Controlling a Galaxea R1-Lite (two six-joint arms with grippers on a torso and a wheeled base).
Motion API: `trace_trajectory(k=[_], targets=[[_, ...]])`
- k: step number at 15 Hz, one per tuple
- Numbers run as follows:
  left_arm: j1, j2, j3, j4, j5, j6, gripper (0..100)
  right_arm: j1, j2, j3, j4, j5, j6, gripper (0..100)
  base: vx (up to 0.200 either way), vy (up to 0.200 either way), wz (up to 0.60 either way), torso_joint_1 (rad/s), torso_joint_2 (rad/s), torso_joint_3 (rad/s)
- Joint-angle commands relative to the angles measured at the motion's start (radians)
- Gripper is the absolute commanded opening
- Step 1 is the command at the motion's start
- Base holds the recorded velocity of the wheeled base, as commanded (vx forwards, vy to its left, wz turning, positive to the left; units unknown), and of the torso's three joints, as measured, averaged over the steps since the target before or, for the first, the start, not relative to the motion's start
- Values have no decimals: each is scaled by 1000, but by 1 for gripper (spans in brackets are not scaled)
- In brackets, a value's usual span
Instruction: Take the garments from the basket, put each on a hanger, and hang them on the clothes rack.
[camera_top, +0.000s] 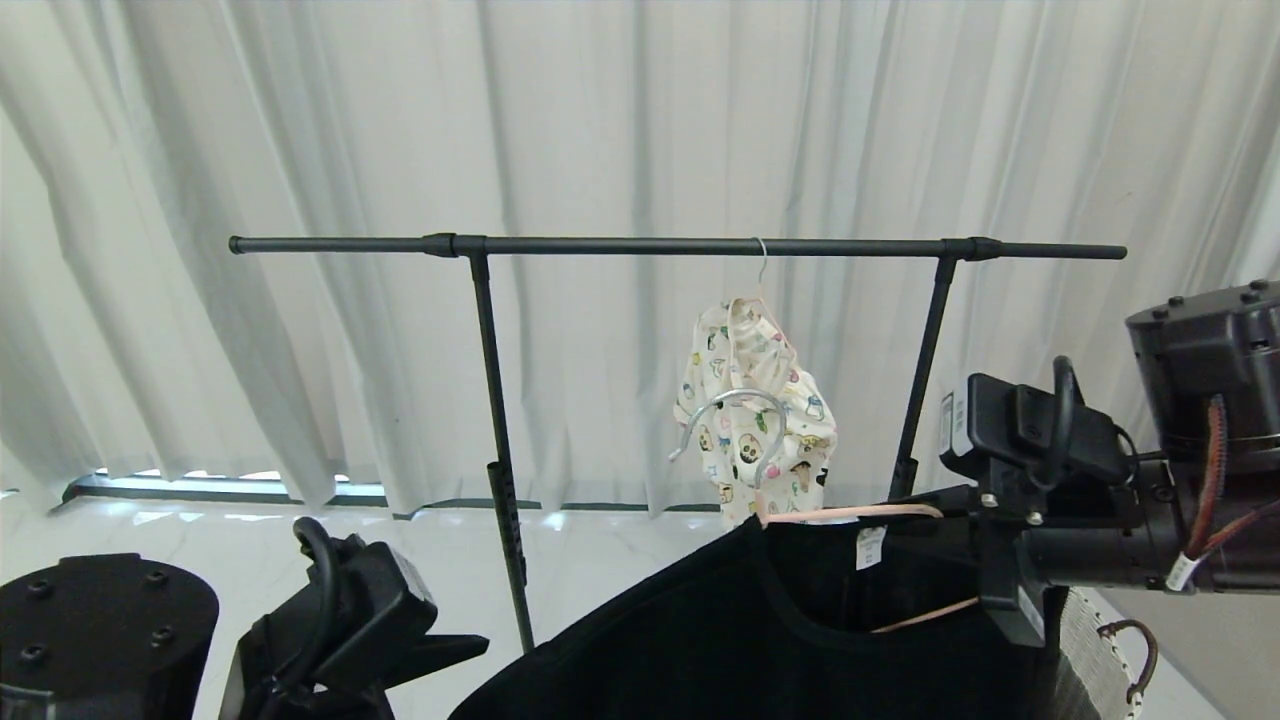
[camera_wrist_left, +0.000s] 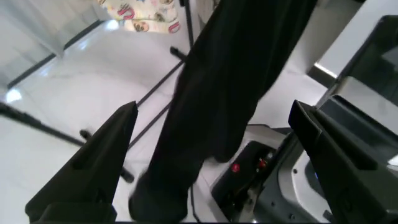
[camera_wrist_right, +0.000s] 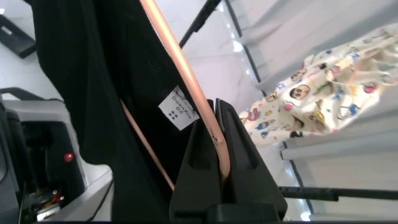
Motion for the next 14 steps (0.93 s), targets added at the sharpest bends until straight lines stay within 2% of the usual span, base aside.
trace_trajectory(k=[1, 3, 5, 7, 8, 10, 11, 14], targets=[[80, 3, 35, 0, 0, 1, 100, -12, -45, 13, -2, 2, 0, 0, 0, 0, 0, 0, 0, 0], [126, 65, 29, -1, 0, 0, 100, -12, -74, 30, -20, 8, 1, 0, 0, 0, 0, 0, 0, 0], [125, 95, 43, -9, 0, 11, 100, -12, -86, 32, -34, 10, 4, 0, 0, 0, 0, 0, 0, 0], [132, 112, 66, -9, 1, 136, 100, -16, -95, 32, -34, 10, 6, 0, 0, 0, 0, 0, 0, 0], [166, 123, 75, -9, 1, 176, 100, -17, -97, 32, -34, 10, 7, 0, 0, 0, 0, 0, 0, 0], [188, 114, 75, -9, -6, 183, 100, -17, -97, 32, -34, 10, 7, 0, 0, 0, 0, 0, 0, 0], [195, 108, 73, -11, -9, 183, 0, -19, -97, 32, -35, 10, 7, 0, 0, 0, 0, 0, 0, 0], [232, 118, 72, -12, -2, 183, 0, -40, -98, 33, -54, 8, 24, 0, 0, 0, 0, 0, 0, 0]])
